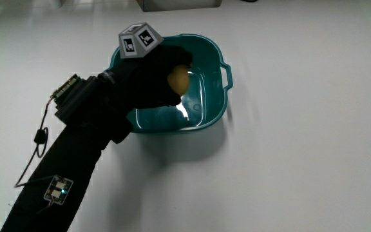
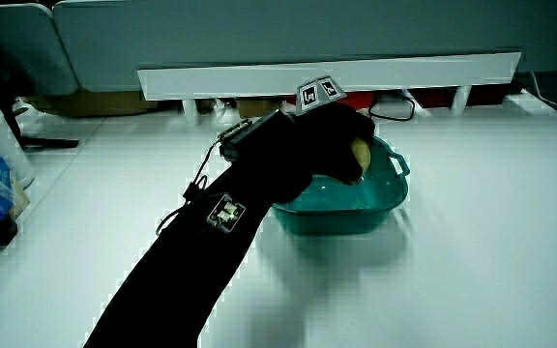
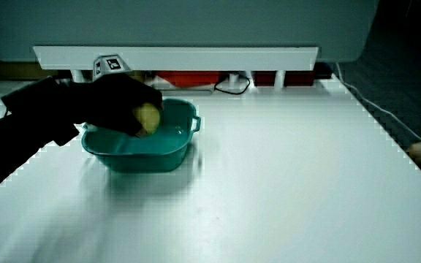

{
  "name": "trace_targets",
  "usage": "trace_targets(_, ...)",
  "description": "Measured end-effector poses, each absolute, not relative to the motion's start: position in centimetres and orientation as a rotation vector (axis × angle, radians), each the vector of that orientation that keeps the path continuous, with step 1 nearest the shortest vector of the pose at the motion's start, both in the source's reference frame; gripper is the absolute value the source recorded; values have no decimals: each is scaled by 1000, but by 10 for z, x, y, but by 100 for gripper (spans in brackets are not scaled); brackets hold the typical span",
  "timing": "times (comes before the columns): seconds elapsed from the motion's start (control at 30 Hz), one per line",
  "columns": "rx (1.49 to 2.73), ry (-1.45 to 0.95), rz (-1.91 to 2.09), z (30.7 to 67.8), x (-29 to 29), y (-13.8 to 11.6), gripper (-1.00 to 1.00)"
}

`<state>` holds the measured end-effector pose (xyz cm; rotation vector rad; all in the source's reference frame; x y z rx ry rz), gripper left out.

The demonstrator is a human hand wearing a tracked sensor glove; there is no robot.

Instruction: Place pear into plate

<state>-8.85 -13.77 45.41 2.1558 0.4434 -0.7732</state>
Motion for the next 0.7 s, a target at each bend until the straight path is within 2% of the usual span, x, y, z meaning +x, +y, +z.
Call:
trace_targets(0.27, 2211, 352, -706, 462, -107, -141, 0)
trace_targets(0.7, 2260, 268, -576, 488, -103, -137, 0)
